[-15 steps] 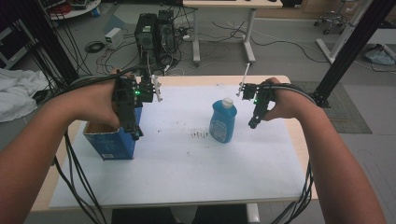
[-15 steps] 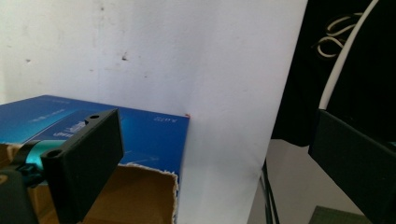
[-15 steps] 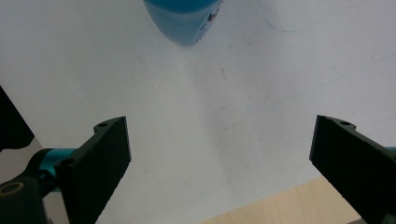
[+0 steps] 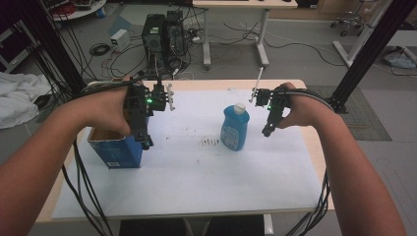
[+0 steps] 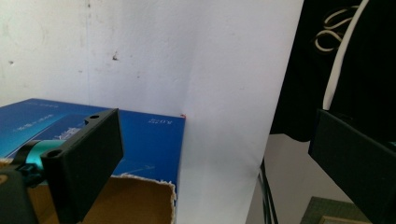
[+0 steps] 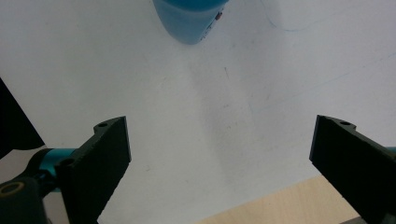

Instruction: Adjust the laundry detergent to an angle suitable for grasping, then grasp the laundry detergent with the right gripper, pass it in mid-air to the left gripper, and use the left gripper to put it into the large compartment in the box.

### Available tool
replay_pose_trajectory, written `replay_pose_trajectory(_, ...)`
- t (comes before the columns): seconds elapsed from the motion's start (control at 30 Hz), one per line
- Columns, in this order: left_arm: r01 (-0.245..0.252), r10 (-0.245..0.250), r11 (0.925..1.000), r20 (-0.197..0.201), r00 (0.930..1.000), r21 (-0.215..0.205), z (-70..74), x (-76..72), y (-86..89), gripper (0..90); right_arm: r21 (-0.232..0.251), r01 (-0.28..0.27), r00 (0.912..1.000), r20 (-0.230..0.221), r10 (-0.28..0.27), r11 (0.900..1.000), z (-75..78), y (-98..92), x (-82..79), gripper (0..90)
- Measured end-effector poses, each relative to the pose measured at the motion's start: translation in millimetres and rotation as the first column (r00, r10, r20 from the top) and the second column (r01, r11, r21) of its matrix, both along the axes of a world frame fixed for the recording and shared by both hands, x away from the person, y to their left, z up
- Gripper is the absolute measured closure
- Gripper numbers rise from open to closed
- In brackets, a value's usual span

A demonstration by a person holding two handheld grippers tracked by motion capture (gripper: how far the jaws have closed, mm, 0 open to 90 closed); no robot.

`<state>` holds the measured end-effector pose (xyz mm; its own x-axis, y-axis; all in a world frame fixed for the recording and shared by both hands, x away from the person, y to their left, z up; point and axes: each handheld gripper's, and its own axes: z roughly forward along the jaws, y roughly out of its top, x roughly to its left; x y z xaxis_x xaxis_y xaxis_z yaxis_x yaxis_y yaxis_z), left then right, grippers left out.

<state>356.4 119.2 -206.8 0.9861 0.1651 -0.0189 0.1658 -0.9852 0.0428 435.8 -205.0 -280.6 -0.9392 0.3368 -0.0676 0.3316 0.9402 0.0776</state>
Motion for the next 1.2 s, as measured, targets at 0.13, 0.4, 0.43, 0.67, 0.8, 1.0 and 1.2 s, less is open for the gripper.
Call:
replay_pose_trajectory(0.13,0.001,-0.001,1.0,-0.002,1.0,-0.009,-4.3,-1.9,1.5,3.4,0.005,0.001,1.0,0.006,-0.001,1.0,2.1,-1.3,-1.7,4.4)
replay_pose_trajectory(0.4,-0.01,0.01,0.9999,0.02,0.9998,-0.009,-4.1,0.3,1.7,3.4,0.0,0.011,0.9999,0.006,-0.011,1.0,0.2,-0.3,1.1,4.3)
replay_pose_trajectory(0.43,-0.01,0.01,0.9999,0.02,0.9998,-0.009,-4.1,0.3,1.7,3.4,0.0,0.011,0.9999,0.006,-0.011,1.0,0.2,-0.3,1.1,4.3)
replay_pose_trajectory(0.67,-0.001,0.001,1.0,0.022,0.9998,0.007,-2.0,-2.1,-2.4,3.4,0.007,-0.001,0.9999,0.013,0.001,1.0,1.1,-0.7,0.3,4.3)
replay_pose_trajectory(0.8,0.003,-0.003,1.0,0.022,0.9998,0.005,-5.0,2.1,-4.6,3.4,-0.003,0.015,0.9997,0.017,-0.015,1.0,2.0,-3.3,-2.5,4.3)
replay_pose_trajectory(1.0,0.01,-0.01,0.9999,0.013,0.9999,-0.003,-12.1,4.0,-4.5,3.4,0.023,0.018,0.9995,0.027,-0.018,1.0,2.4,-7.4,-4.2,4.3)
replay_pose_trajectory(1.2,0.002,-0.002,1.0,-0.001,1.0,-0.009,-23.5,4.9,-3.9,3.4,0.037,0.033,0.999,0.029,-0.034,0.999,0.3,-9.8,-6.7,4.3)
